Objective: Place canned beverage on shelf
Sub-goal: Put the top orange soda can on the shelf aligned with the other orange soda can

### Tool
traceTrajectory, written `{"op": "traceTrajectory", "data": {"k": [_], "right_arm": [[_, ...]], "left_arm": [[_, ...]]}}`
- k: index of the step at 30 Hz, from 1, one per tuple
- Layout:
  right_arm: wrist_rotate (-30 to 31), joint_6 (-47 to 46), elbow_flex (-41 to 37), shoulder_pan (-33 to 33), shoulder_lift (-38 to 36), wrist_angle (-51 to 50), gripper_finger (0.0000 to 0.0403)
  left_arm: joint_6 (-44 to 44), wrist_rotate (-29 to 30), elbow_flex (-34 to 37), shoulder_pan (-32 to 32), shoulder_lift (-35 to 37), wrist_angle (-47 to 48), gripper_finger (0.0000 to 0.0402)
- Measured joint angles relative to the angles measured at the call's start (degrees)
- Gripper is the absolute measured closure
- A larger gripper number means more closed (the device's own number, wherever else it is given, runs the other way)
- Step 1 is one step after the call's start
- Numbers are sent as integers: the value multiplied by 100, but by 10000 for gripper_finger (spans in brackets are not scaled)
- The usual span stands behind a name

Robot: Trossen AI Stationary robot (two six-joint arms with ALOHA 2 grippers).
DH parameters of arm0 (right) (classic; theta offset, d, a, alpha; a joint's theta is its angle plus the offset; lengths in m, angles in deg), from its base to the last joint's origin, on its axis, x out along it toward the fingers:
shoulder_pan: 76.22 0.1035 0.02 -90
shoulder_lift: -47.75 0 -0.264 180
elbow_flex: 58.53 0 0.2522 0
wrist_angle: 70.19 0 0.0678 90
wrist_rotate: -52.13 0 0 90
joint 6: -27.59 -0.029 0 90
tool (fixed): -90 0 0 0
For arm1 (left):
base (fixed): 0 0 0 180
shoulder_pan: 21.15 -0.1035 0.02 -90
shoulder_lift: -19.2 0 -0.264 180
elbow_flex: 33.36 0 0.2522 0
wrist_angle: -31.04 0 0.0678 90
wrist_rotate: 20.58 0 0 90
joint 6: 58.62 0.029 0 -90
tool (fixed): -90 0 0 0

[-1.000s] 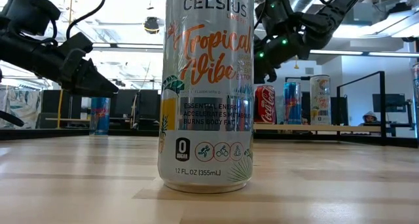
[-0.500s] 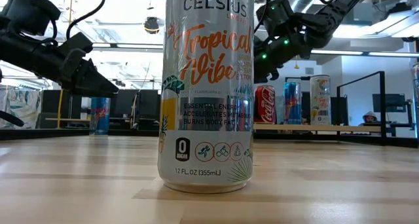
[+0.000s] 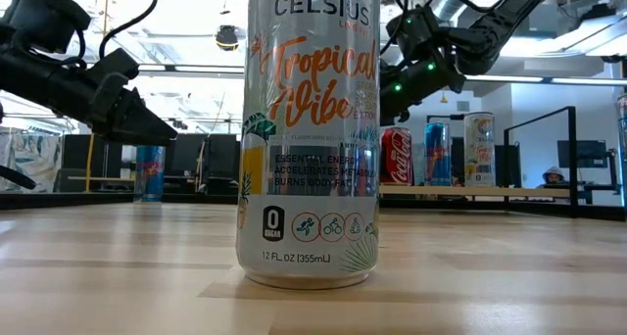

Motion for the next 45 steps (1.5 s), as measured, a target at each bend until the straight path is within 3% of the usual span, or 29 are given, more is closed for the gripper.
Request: {"op": "traceTrajectory", "data": {"k": [12,34,45], "right_arm": [[-121,153,-20,-222,-635,-951,58],[-971,428,-17,-355,-713,-1002,58],[-1020,426,-17,-455,-759,-1010,58]], "left_arm": [[0,0,0,1,-1,1,68],[0,0,0,2,-2,2,68],[0,0,0,1,-2,2,68]]}}
